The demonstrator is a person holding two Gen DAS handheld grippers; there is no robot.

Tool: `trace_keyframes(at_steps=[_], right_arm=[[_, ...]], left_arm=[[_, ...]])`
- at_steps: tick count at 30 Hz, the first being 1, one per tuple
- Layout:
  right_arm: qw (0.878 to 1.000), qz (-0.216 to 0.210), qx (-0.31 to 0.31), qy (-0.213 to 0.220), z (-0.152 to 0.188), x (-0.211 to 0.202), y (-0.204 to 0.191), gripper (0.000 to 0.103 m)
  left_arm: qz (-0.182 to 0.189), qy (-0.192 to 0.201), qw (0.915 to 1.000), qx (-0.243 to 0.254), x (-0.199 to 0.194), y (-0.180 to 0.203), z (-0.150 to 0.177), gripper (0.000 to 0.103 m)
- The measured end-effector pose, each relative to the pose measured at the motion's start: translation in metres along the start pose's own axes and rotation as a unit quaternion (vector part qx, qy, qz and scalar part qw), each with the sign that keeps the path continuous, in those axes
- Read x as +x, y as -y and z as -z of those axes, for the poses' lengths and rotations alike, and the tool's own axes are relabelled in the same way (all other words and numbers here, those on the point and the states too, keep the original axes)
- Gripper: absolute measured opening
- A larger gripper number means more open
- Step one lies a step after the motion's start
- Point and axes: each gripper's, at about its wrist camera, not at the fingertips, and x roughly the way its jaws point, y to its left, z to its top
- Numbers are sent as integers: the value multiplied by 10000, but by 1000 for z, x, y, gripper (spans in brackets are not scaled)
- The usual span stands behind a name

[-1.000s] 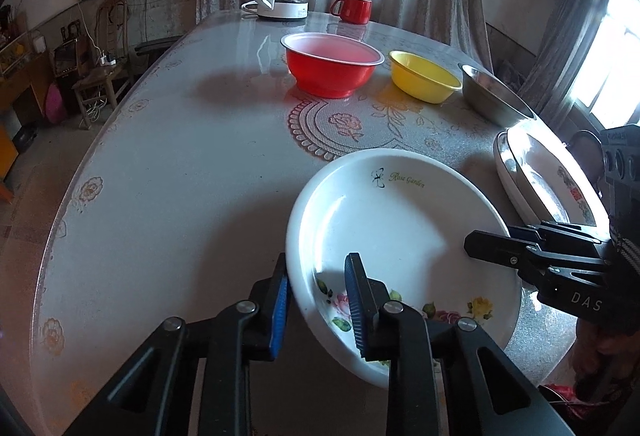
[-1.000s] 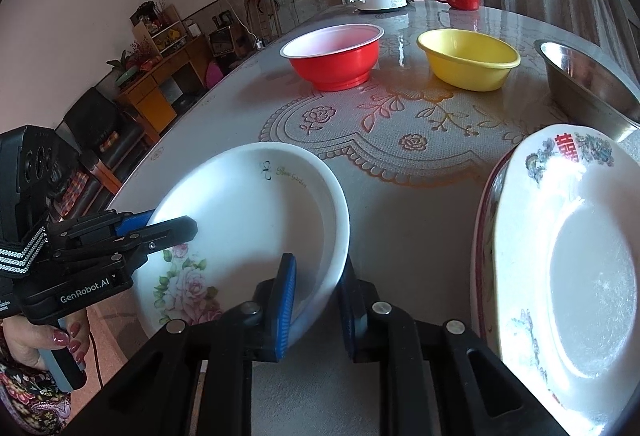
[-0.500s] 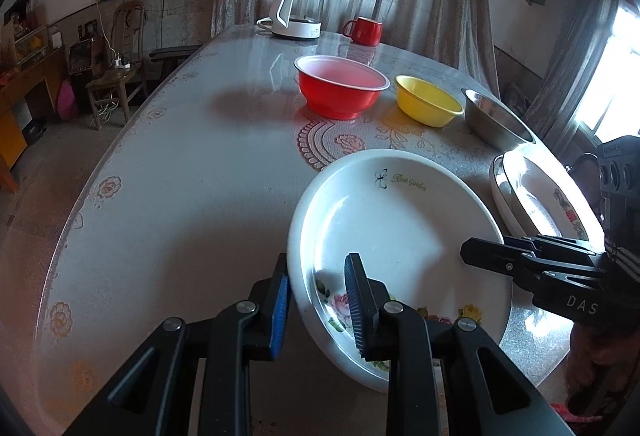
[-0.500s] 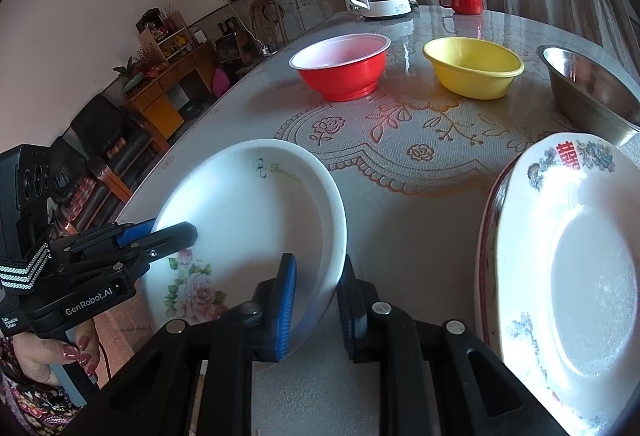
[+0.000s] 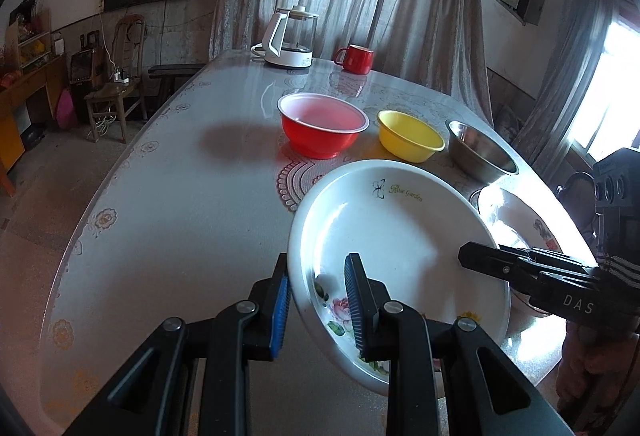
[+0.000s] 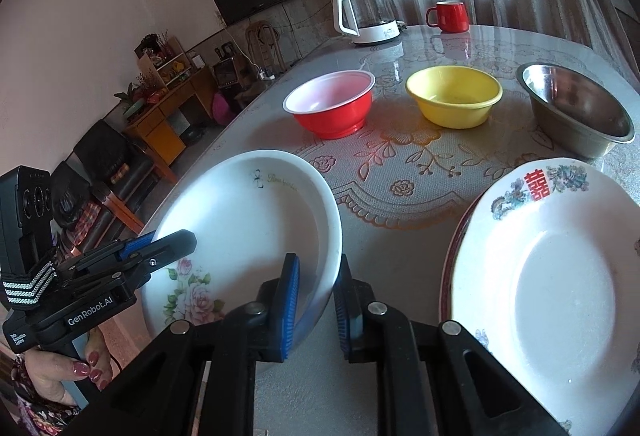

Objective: Organize plates and bowls
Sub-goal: 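Lift the pink-rose plate and carry it toward the plate stack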

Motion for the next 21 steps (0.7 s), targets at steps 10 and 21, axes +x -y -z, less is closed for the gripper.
trace_keyframes(at_steps=[10, 21], right_arm=[[9995, 75, 65, 313, -17, -27, 15, 16], [9975, 168, 383, 576, -23, -66, 53, 16]], left_arm=[[127, 30, 9998, 166, 2, 28, -17, 26], [514, 66, 9979, 401, 9, 75, -34, 26]])
